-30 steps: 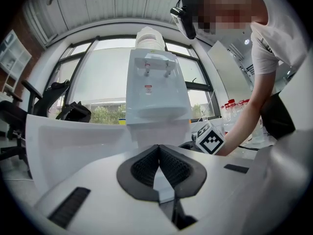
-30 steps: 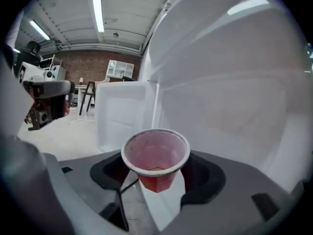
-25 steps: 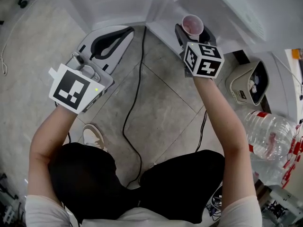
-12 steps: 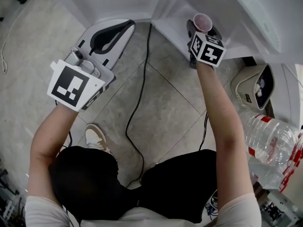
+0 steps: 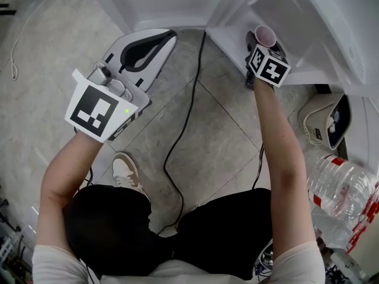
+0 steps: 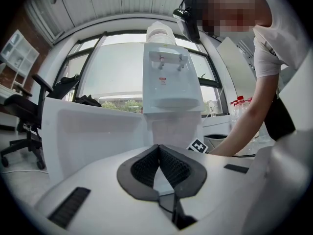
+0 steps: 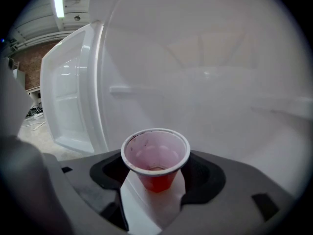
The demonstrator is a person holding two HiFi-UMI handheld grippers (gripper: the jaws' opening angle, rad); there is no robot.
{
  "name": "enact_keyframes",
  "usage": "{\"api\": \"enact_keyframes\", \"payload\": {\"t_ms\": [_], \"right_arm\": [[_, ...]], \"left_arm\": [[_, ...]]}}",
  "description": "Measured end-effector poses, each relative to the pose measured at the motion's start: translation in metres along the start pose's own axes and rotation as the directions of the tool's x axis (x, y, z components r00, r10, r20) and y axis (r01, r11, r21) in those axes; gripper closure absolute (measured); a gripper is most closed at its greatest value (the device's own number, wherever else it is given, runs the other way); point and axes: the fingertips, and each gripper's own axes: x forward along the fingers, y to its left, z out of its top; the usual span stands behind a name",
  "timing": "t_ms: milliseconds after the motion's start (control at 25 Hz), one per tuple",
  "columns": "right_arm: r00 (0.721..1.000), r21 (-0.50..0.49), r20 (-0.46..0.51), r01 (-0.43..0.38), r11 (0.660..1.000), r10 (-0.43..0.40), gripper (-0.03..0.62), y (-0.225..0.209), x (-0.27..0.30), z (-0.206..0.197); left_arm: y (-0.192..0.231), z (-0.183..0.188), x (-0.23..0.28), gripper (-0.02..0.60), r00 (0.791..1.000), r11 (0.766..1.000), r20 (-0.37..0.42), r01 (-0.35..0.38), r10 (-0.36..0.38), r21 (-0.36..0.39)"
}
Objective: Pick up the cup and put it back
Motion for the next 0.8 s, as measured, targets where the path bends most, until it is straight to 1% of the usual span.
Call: {"api": "enact_keyframes", "payload": {"t_ms": [120, 280, 440, 480, 520, 600, 800], "right_arm": [[1.0, 0.017, 0.002, 0.005, 1.0, -0.005, 0.269, -0.005, 0.003, -0.002], [1.0, -0.019, 0.002, -0.022, 1.0, 0.022, 0.269, 0.002, 0.007, -0.001], [0.998, 0.006, -0.028, -0.064, 0.998, 0.064, 0.265, 0.01, 0.012, -0.009], [0.997, 0.014, -0.037, -0.072, 0.997, 0.073, 0.257, 0.011, 0.013, -0.011], [0.996, 0.025, -0.043, -0.077, 0.997, 0.078, 0.228, 0.011, 0.013, -0.014], [0.995, 0.043, -0.053, -0.077, 0.996, 0.08, 0.209, 0.01, 0.013, -0.017], [0.992, 0.03, -0.087, -0.089, 0.996, 0.091, 0.2, 0.014, 0.004, -0.027]], "left_arm": [[-0.001, 0.003, -0.001, 0.558, 1.0, 1.0, 0.001, 0.001, -0.001, 0.004], [0.002, 0.003, -0.005, 0.558, 1.0, 1.0, -0.001, -0.009, 0.009, 0.0], [0.003, 0.005, -0.008, 0.558, 1.0, 1.0, -0.004, -0.018, 0.018, 0.0], [0.003, 0.005, -0.008, 0.558, 1.0, 1.0, -0.004, -0.019, 0.019, 0.001], [0.003, 0.006, -0.008, 0.558, 1.0, 1.0, -0.003, -0.02, 0.02, 0.001], [0.002, 0.007, -0.008, 0.558, 1.0, 1.0, -0.001, -0.021, 0.021, 0.0], [-0.004, 0.006, -0.007, 0.558, 1.0, 1.0, 0.009, -0.015, 0.015, -0.006]]}}
